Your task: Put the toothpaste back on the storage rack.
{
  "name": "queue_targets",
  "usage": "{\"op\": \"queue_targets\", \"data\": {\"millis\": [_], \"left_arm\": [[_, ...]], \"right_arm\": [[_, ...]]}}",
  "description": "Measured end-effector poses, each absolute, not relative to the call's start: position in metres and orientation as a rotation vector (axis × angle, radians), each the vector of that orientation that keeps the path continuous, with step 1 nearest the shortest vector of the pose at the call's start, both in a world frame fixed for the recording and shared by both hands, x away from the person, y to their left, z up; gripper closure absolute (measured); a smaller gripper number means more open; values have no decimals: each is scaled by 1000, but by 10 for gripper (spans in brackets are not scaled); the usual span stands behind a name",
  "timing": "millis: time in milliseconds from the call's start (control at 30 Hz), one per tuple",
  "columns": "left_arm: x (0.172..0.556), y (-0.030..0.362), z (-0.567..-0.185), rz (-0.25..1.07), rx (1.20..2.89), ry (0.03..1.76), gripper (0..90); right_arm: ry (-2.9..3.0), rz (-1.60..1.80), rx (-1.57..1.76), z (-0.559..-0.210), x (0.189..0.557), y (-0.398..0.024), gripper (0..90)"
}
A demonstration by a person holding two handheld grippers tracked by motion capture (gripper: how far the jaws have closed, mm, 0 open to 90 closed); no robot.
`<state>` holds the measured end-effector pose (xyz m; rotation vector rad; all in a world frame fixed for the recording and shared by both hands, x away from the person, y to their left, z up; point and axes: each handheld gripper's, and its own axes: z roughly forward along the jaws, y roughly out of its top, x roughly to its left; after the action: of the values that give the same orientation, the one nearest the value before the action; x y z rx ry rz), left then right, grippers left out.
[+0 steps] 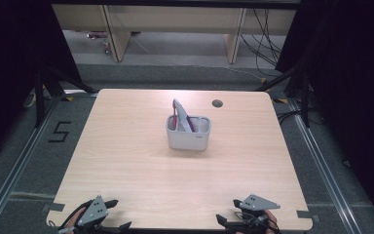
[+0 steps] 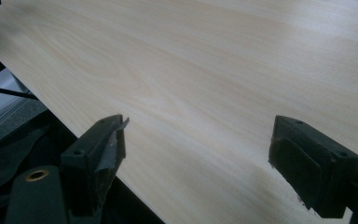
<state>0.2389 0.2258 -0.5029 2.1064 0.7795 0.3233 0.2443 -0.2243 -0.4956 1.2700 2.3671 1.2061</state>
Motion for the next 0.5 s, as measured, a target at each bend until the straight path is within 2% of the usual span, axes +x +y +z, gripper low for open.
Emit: {"op": "queue_targets", "data": {"millis": [433,500], "left_arm": [[239,226,-503,336,2113,767,160],[239,226,-503,336,2112,770,160]], "right_arm": [[2328,1173,1285,-496,234,-235,191],[2327,1181,1368,-495,230,-234,191]]}}
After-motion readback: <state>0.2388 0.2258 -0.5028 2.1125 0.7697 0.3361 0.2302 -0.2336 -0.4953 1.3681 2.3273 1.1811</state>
